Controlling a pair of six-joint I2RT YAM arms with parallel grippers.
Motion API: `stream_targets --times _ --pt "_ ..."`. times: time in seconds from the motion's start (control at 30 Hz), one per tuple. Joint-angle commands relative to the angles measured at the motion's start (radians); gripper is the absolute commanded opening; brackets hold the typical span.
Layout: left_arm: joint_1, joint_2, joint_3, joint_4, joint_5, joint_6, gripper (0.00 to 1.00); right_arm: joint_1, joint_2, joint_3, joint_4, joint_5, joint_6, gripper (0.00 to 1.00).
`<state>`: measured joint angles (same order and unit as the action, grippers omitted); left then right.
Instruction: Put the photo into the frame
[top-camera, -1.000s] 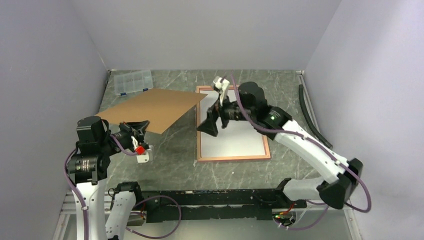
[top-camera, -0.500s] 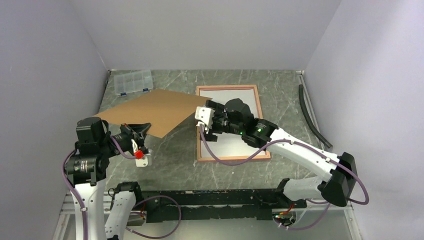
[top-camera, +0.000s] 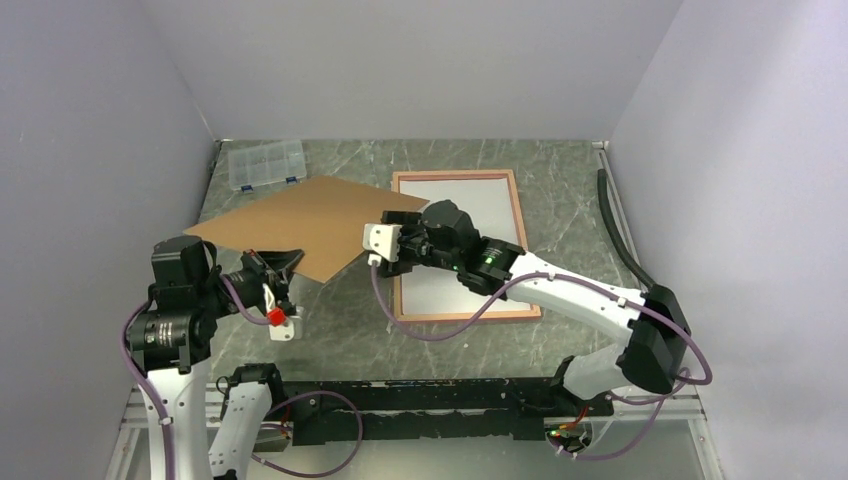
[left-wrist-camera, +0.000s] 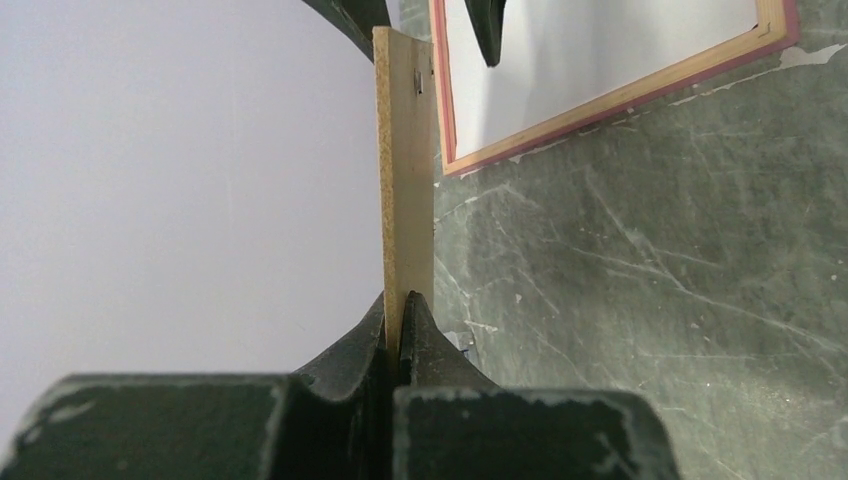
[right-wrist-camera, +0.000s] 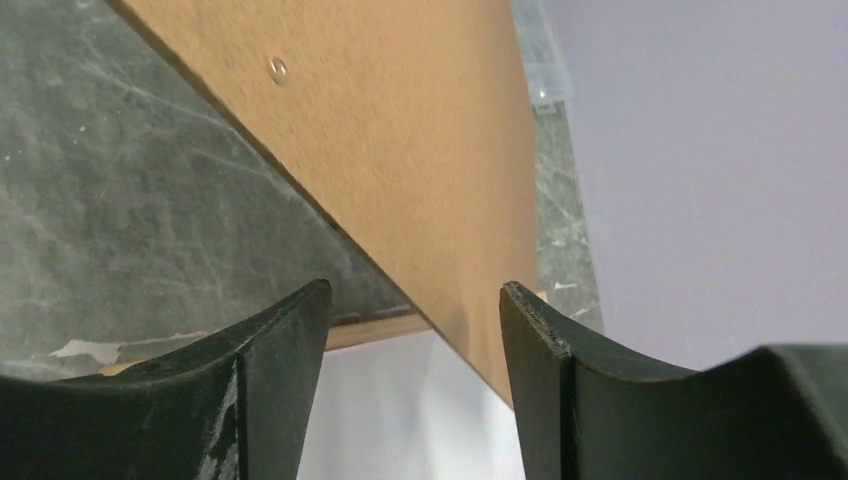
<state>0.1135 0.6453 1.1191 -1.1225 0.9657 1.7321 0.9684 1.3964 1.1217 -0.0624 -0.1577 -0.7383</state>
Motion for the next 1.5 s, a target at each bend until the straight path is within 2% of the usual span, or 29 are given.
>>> stream_targets --times 0.0,0.17,0.33,0.4,0.47,0.5,0.53,0.57,0.63,0.67,0.87,0.97,1.03,1.1,1.2,1.47 --pt "-0.001 0.011 0.076 0.034 0.07 0.133 0.03 0.021 0.02 0.064 0.117 -0.016 -0.024 0.61" --pt "-0.001 0.009 0.082 0.034 0.067 0.131 0.03 0.052 0.043 0.061 0.153 0.024 -0.067 0.37" --pt "-0.001 0.003 0.064 0.062 0.064 0.122 0.03 0.065 0.083 0.131 0.081 0.027 -0.052 0.05" --pt "-0.001 0.004 0.054 0.105 0.063 0.084 0.03 0.069 0.078 0.128 0.096 0.035 -0.031 0.0" --pt "-0.001 0.014 0.052 0.156 0.053 0.036 0.03 0.071 0.064 0.111 0.123 0.04 0.001 0.0" --pt "-0.001 0.023 0.051 0.188 0.043 0.006 0.07 0.07 0.055 0.097 0.146 0.046 0.031 0.0" --pt "0.0 0.033 0.051 0.231 0.032 -0.04 0.25 0.071 0.042 0.081 0.172 0.044 0.05 0.0" --pt "-0.001 0.044 0.05 0.283 0.018 -0.102 0.44 0.069 0.029 0.067 0.194 0.042 0.072 0.0" --pt "-0.002 0.069 0.049 0.417 -0.018 -0.228 0.9 0.07 0.006 0.045 0.232 0.041 0.101 0.0" --pt "-0.002 0.08 0.051 0.483 -0.04 -0.292 0.94 0.069 -0.001 0.045 0.239 0.04 0.115 0.0" --pt "-0.001 0.163 0.123 0.718 -0.224 -0.617 0.94 0.044 -0.006 0.095 0.199 0.009 0.208 0.0" --pt "-0.001 0.221 0.214 0.731 -0.338 -0.82 0.94 0.003 -0.003 0.121 0.182 -0.001 0.32 0.0" --pt "-0.001 0.261 0.285 0.68 -0.396 -0.91 0.94 -0.029 0.009 0.153 0.167 0.044 0.433 0.0" --pt "-0.002 0.303 0.357 0.593 -0.42 -0.962 0.94 -0.079 0.032 0.209 0.134 0.067 0.555 0.0" --pt "-0.001 0.349 0.415 0.51 -0.428 -1.017 0.94 -0.177 0.056 0.264 0.104 -0.045 0.719 0.0" --pt "0.001 0.373 0.393 0.531 -0.501 -1.103 0.94 -0.382 0.064 0.308 0.13 -0.312 1.092 0.0"
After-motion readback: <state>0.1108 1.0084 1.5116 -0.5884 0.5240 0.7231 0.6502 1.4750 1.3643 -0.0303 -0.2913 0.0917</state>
